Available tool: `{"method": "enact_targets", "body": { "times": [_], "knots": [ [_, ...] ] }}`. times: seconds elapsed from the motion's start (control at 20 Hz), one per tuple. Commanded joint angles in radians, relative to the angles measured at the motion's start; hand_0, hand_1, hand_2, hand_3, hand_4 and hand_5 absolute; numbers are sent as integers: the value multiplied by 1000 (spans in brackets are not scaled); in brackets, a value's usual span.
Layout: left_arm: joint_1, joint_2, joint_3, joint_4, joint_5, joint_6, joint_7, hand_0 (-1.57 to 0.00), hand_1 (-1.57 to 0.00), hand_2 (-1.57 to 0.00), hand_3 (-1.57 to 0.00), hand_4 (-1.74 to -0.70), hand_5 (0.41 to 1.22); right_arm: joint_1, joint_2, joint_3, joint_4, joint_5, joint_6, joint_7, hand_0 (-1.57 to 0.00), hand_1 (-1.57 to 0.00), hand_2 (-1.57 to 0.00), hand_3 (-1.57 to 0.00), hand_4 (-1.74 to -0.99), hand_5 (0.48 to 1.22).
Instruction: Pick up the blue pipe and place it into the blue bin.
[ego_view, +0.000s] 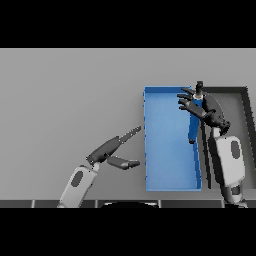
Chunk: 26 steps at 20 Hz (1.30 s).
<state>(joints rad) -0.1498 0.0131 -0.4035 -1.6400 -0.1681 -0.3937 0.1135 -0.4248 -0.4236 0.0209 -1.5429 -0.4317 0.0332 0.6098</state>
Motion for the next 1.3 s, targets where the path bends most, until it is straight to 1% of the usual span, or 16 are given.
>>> {"method": "enact_targets", "body": {
  "times": [0.0, 0.1, 0.15, 0.2, 0.25, 0.3, 0.35, 0.4, 0.45, 0.55, 0.6, 0.7, 0.75, 0.9, 1.05, 1.25],
  "knots": [
    [-2, 8, 5, 4, 5, -7, 0, 1, 1, 1, 1, -886, 420, 19, -19, 35, 3, 3, -20, 0, -1571, -1571, -1571, -1127, -1741, 1221],
    [-7, -2, -3, 3, 2, -6, 3, 1, 1, 1, 1, -883, 421, 29, -52, 108, 34, 10, -76, 0, -1571, -1571, -1571, -908, -1741, 1221],
    [-4, -4, -4, 7, 0, -4, 4, 1, 1, 1, 1, -883, 421, 25, -79, 160, 67, -2, -118, 0, -1571, -1548, -1571, -847, -1741, 1221],
    [4, -5, -11, -3, -1, -5, 0, 1, 1, 1, 1, -882, 421, 11, -110, 204, 102, -30, -144, 0, -1465, -1336, -1339, -788, -1678, 1221],
    [10, -8, -19, -4, -12, 0, -3, 1, 1, 1, 1, -881, 422, -10, -162, 266, 139, -82, -172, 0, -1172, -1069, -1071, -630, -1592, 1221],
    [6, -8, -15, 0, -16, 6, 4, 1, 1, 1, 1, -878, 422, -36, -200, 330, 165, -127, -202, 0, -937, -855, -856, -504, -1503, 1221],
    [3, -10, -15, 6, -17, 5, 6, 1, 1, 1, 1, -878, 425, -62, -232, 386, 186, -174, -217, 0, -750, -684, -685, -403, -1413, 1221],
    [5, -12, -16, -6, -13, 7, 10, 1, 1, 1, 1, -878, 427, -78, -271, 441, 199, -202, -190, 0, -599, -547, -548, -322, -1337, 1221],
    [-5, -12, -10, -3, -9, 6, 16, 1, 1, 1, 1, -878, 428, -101, -304, 498, 192, -230, -184, 0, -479, -437, -438, -258, -1275, 1186],
    [5, -6, -10, -1, -1, -3, 8, 1, 1, 1, 1, -881, 429, -141, -370, 606, 175, -254, -156, -2, -306, -279, -280, -164, -1175, 1084],
    [11, -4, -10, -6, 1, -3, 0, 1, 1, 1, 1, -884, 429, -159, -391, 633, 162, -252, -132, -1, -245, -223, -224, -131, -1142, 1030],
    [12, -3, -9, -11, 2, -1, 4, 1, 1, 1, 1, -886, 428, -163, -410, 664, 155, -255, -126, 0, -156, -143, -143, -84, -1083, 934],
    [18, -8, -20, -15, -8, 3, 4, 1, 1, 1, 1, -886, 426, -169, -417, 688, 153, -258, -133, 0, -125, -114, -114, -67, -1078, 898],
    [23, -11, -20, -20, -9, 9, 8, 1, 1, 1, 1, -885, 427, -182, -429, 714, 157, -237, -124, 0, -63, -58, -58, -34, -1056, 817],
    [14, 1, -7, 0, -14, 8, 10, 1, 1, 1, 1, -887, 429, -196, -422, 737, 171, -216, -123, -2, -32, -29, -29, -17, -1038, 734],
    [5, -7, -10, -5, -12, 10, 11, 1, 1, 1, 1, -887, 431, -195, -423, 741, 185, -202, -120, -14, -13, -11, -11, -6, -1022, 672]
  ]
}}
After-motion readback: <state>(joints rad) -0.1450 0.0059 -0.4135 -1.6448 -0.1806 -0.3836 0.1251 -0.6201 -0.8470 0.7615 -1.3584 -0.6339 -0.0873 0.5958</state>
